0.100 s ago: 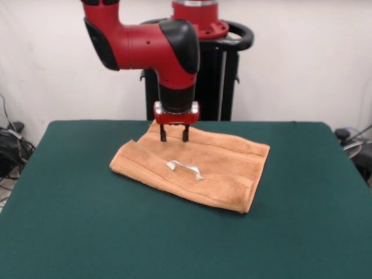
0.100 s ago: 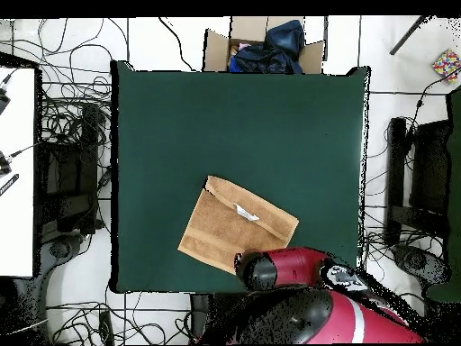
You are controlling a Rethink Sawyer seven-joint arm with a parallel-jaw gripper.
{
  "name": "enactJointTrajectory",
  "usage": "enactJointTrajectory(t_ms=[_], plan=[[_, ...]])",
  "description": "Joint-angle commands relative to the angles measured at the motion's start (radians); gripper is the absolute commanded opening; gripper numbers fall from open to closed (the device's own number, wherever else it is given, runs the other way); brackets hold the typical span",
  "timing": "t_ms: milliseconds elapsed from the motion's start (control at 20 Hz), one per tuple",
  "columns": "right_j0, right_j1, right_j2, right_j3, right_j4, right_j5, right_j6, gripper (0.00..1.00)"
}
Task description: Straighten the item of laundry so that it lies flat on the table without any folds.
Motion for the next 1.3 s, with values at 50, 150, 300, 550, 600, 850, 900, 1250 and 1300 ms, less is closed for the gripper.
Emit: enactJointTrajectory(t_ms=[50,150,300,550,600,850,900,1250,1300], plan=[[-0.060,0.175,0.156,-0.354,-0.004,-0.007,-0.053,1.00],[-0.077,0.174,0.179,-0.368,-0.016,0.025,-0.080,1.00],[-0.089,0.171,0.196,-0.382,-0.039,0.053,-0.092,1.00],[-0.096,0.161,0.211,-0.390,-0.078,0.070,-0.078,1.00],[-0.105,0.165,0.222,-0.392,-0.080,0.080,-0.086,1.00],[-0.118,0.159,0.238,-0.384,-0.091,0.098,-0.069,1.00],[-0.118,0.154,0.238,-0.379,-0.093,0.102,-0.063,1.00],[-0.126,0.049,0.259,-0.316,-0.091,0.190,-0.079,1.00],[-0.126,0.037,0.262,-0.309,-0.088,0.201,-0.081,1.00]])
